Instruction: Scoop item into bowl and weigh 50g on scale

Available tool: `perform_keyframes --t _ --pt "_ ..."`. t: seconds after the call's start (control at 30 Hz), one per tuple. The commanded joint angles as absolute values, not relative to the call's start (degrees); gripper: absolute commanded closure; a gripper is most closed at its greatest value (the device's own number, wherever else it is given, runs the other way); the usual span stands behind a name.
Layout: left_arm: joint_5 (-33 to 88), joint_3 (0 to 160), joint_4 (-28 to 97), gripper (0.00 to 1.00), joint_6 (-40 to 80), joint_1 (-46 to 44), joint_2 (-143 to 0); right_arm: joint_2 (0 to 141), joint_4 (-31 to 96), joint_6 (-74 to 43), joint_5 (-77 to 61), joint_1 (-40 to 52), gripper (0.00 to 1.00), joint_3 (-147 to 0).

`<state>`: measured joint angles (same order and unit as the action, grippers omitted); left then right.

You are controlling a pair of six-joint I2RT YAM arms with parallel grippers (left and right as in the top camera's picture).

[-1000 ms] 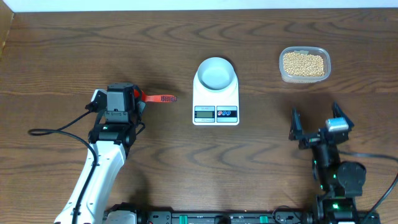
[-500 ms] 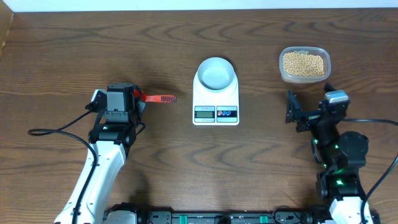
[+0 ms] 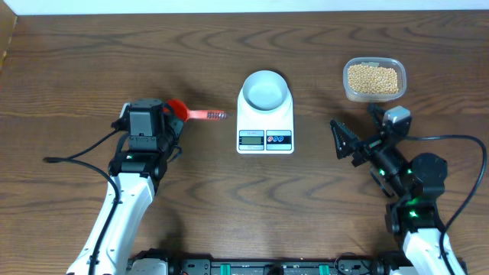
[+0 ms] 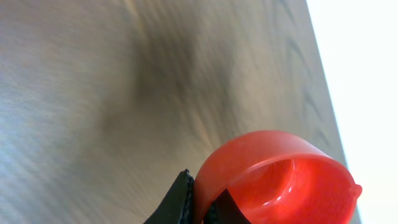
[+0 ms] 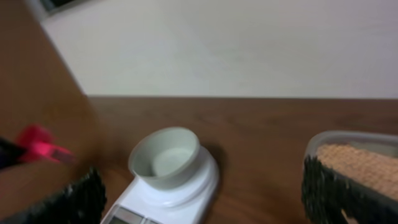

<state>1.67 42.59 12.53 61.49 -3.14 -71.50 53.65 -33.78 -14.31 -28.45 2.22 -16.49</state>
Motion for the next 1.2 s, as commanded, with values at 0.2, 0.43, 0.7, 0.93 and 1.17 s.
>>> perform_keyframes --t 0.2,0.43,0.7,0.93,1.17 --pt "20.9 43.9 3.5 0.93 62.3 -3.0 -70.9 67.7 -64.0 -37.0 -51.4 2.3 0.01 -17.7" --pt "22.0 43.9 -4.0 0.93 62.3 -7.6 -71.0 71.6 -68.6 -37.2 -49.2 4.3 0.01 -18.1" --pt "18.8 43.9 -6.6 0.93 61.9 -13.5 -71.1 78.5 -68.4 -36.0 -48.6 10.7 0.11 -23.3" --pt "18.8 43.9 -6.5 0.93 58.6 -15.2 -71.1 86.4 -68.4 -35.0 -48.6 17.6 0.28 -29.6" --pt "18.4 43.9 -7.2 0.93 58.8 -17.3 -71.1 87.5 -68.3 -31.0 -47.9 21.1 0.43 -30.0"
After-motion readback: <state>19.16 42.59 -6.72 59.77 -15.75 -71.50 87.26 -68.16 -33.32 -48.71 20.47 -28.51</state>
